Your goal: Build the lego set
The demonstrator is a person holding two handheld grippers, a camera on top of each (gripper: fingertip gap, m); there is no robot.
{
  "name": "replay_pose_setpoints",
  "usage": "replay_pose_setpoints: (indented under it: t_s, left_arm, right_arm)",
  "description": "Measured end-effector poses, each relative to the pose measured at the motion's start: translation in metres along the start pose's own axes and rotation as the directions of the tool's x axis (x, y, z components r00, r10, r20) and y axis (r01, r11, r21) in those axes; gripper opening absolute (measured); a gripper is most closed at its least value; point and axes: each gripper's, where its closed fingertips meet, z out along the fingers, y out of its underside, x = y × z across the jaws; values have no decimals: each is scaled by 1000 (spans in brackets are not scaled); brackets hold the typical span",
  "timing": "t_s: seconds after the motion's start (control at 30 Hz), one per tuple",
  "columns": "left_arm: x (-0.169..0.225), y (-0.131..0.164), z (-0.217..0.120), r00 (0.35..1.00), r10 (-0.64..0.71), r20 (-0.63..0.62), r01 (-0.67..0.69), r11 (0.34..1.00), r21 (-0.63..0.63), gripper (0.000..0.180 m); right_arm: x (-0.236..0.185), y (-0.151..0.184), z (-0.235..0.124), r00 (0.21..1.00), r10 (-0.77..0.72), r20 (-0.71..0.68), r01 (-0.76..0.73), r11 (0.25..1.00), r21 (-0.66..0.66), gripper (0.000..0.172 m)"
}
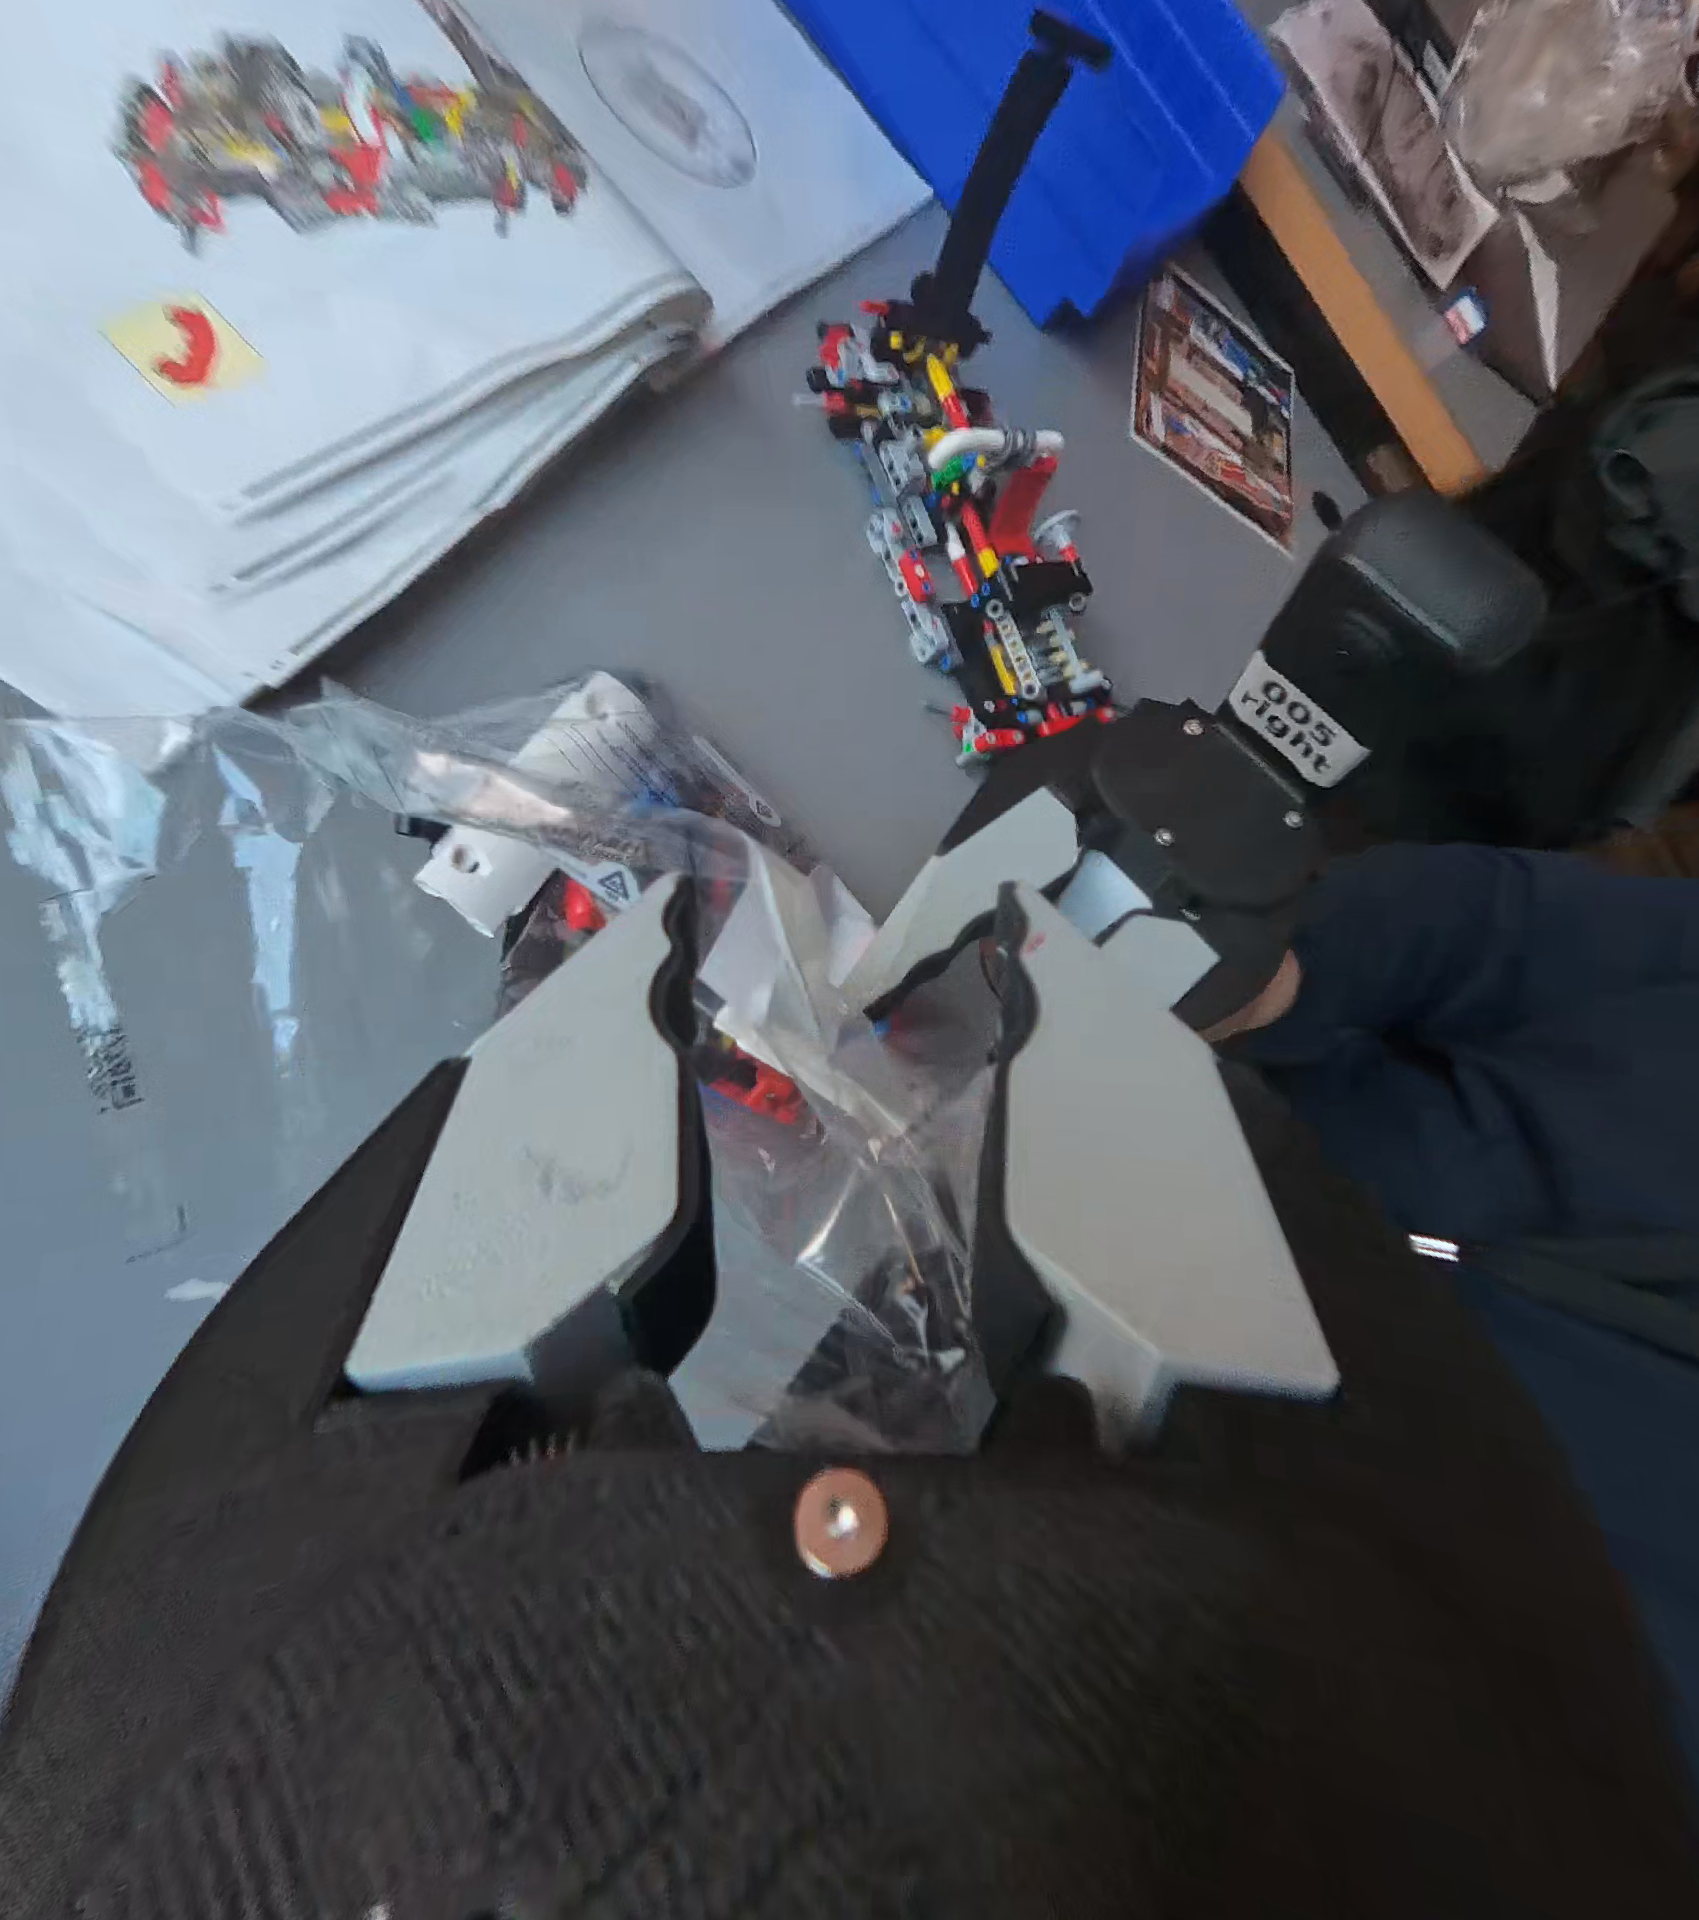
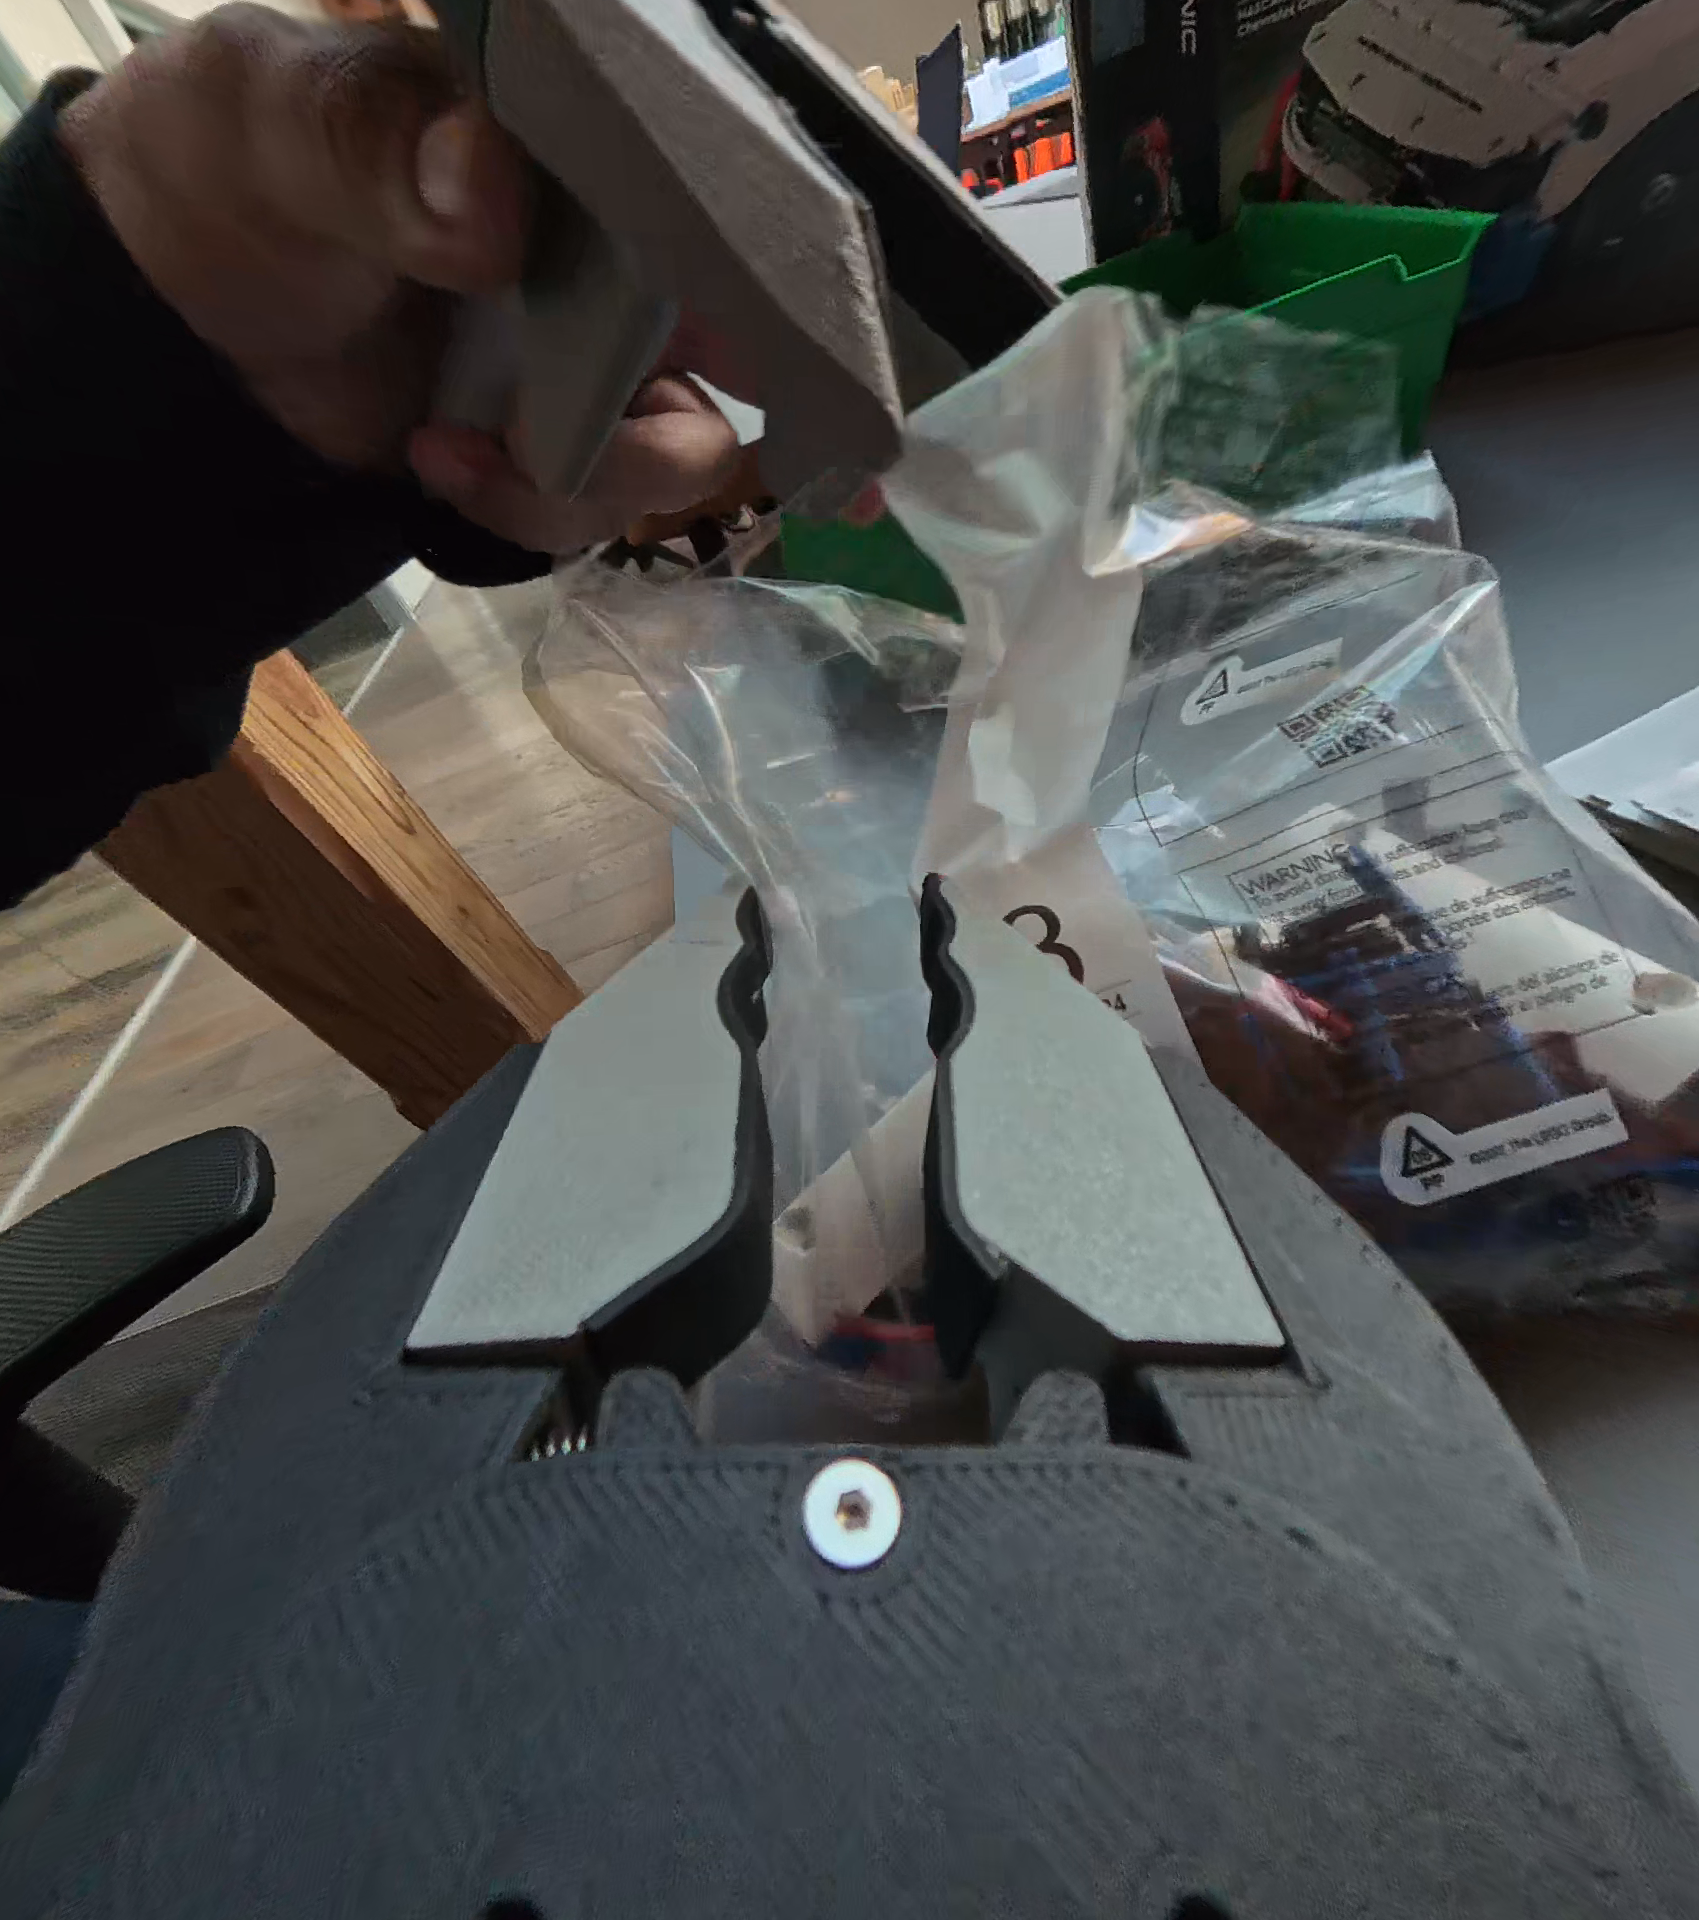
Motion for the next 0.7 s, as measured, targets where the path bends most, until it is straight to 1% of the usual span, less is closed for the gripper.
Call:
replay_pose_setpoints:
  t_s: [0.03, 0.1, 0.13, 0.17, 0.2, 0.27, 0.33, 0.37, 0.4, 0.43, 0.47, 0.53, 0.63, 0.7]
  left_arm:
    - [-6, 2, 8, 1000, -16, 2, 16, 998, -53, 51]
    - [-29, 15, 21, 996, 8, 91, 9, 984, -180, 39]
    - [-32, 19, 24, 996, 22, 90, -1, 975, -224, 17]
    - [-29, 19, 26, 997, 32, 71, -14, 971, -240, 0]
    - [-31, 14, 26, 993, 68, 97, -42, 970, -241, 0]
    - [-32, 4, 20, 965, 213, 151, -168, 949, -267, 0]
    - [-23, -6, 15, 947, 290, 141, -243, 928, -282, 0]
    - [-20, -12, 11, 935, 326, 137, -277, 916, -291, 0]
    - [-21, -17, 6, 920, 362, 151, -304, 901, -309, 0]
    - [-21, -21, 1, 904, 399, 152, -335, 884, -327, 0]
    - [-20, -26, -5, 888, 433, 156, -364, 868, -338, 0]
    - [-19, -35, -17, 856, 490, 161, -408, 835, -369, 0]
    - [-15, -51, -36, 805, 563, 187, -452, 786, -422, 0]
    - [-12, -63, -49, 773, 598, 213, -469, 764, -444, 0]
  right_arm:
    - [0, 1, 0, 1000, 11, 9, -11, 1000, 3, 26]
    - [2, 1, -1, 999, 32, 13, -32, 999, 10, 27]
    - [4, 2, -2, 999, 40, 4, -40, 999, 10, 25]
    - [6, 3, -3, 999, 43, -5, -43, 999, 12, 25]
    - [6, 3, -4, 999, 45, -6, -45, 999, 21, 27]
    - [9, -2, -9, 998, 58, -10, -57, 997, 48, 31]
    - [13, -6, -17, 997, 81, -10, -80, 994, 72, 39]
    - [17, -9, -22, 995, 95, -20, -93, 992, 89, 40]
    - [24, -13, -29, 992, 118, -43, -113, 987, 119, 36]
    - [34, -16, -36, 984, 164, -74, -151, 976, 159, 28]
    - [43, -19, -44, 972, 215, -89, -194, 960, 201, 29]
    - [54, -20, -54, 949, 303, -87, -274, 929, 249, 31]
    - [61, -9, -52, 919, 388, -73, -362, 902, 237, 37]
    - [64, -6, -48, 899, 431, -77, -401, 882, 249, 37]
